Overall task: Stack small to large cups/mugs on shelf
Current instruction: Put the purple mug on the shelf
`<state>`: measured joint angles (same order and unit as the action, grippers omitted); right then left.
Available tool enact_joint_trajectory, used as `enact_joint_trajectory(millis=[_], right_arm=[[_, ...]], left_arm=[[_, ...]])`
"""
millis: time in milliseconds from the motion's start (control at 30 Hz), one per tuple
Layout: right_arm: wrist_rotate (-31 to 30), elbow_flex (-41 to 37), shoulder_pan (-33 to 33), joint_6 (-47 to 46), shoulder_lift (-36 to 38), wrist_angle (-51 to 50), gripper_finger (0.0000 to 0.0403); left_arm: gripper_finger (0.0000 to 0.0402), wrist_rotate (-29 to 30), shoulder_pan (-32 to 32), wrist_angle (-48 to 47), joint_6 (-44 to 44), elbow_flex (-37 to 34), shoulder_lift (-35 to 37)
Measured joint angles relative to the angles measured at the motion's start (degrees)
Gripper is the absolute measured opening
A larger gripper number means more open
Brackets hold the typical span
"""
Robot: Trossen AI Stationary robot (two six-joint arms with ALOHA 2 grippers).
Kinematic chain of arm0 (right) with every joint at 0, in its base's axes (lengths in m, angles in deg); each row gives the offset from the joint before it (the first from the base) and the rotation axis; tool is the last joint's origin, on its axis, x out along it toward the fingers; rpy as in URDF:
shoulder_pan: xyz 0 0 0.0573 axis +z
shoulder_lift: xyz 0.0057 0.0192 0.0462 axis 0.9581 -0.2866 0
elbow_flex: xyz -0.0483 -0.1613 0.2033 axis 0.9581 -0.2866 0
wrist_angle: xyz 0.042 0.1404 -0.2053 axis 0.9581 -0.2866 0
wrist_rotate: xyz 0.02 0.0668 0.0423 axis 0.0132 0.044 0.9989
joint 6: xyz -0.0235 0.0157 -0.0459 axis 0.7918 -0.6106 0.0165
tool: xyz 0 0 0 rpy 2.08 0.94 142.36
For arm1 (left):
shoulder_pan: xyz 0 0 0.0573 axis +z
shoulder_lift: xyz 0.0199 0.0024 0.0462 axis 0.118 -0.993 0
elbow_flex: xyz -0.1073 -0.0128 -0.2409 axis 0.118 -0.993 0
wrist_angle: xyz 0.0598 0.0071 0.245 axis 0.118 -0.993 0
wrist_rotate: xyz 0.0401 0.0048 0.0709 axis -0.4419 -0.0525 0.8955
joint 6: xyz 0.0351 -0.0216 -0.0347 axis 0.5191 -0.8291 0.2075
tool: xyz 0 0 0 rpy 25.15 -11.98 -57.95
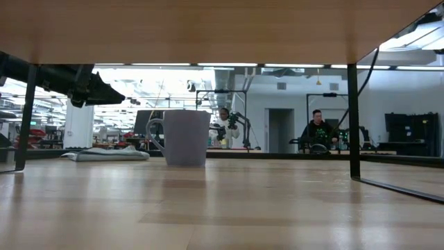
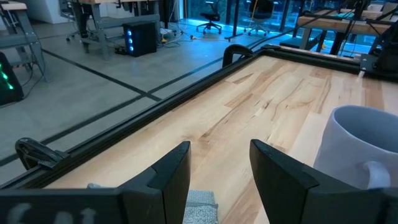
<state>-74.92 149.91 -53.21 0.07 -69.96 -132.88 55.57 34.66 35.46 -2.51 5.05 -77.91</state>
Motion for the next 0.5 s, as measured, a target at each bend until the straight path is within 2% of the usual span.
enact_joint_trajectory(millis=[267, 500], right_arm=[[1.4, 0.0, -0.1, 0.2, 0.0, 0.4, 0.0061], [1.4, 0.0, -0.3, 5.4, 0.0, -0.3, 0.0061]], left_arm=[[0.0156, 0.0, 0.0, 0.0, 0.0, 0.0, 0.0], [0.0156, 0.0, 0.0, 0.0, 0.0, 0.0, 0.0]])
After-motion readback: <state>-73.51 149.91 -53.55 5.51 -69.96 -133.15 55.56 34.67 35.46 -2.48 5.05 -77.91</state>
